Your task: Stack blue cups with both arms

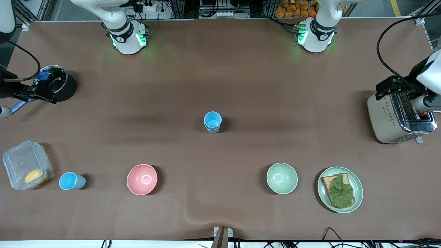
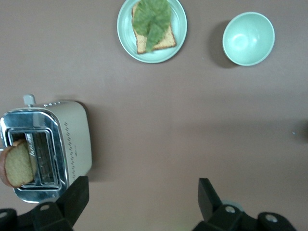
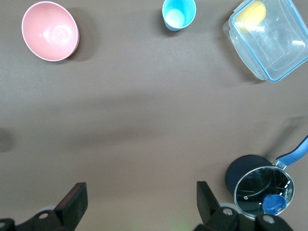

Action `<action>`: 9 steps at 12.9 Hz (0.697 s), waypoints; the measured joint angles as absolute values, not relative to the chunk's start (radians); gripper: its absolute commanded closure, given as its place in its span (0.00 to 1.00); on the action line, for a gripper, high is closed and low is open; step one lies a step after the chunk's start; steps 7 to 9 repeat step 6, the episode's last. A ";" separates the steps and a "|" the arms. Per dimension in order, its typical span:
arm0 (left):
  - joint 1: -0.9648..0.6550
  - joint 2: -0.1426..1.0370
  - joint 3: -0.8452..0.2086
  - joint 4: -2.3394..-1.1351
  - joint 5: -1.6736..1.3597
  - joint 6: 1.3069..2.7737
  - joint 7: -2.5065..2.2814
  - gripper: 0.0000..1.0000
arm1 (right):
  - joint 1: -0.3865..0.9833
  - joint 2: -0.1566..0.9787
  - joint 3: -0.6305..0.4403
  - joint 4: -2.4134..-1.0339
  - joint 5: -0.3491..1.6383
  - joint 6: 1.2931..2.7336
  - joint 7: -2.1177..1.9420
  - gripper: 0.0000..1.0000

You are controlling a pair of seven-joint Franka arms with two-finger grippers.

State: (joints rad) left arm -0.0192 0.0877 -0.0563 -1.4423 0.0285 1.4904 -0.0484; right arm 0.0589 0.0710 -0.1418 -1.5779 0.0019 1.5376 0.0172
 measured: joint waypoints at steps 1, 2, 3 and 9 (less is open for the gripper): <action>-0.019 0.077 -0.050 -1.455 0.015 1.489 -0.048 0.00 | 0.059 0.071 -0.142 -1.578 0.002 1.534 0.017 0.00; -0.018 0.071 -0.043 -1.462 0.002 1.489 -0.048 0.00 | 0.059 0.071 -0.142 -1.578 0.002 1.531 0.017 0.00; -0.017 0.069 -0.038 -1.466 -0.007 1.489 -0.052 0.00 | 0.059 0.071 -0.142 -1.578 0.002 1.529 0.017 0.00; -0.016 0.068 -0.035 -1.468 -0.014 1.489 -0.139 0.00 | 0.059 0.071 -0.141 -1.578 0.002 1.528 0.015 0.00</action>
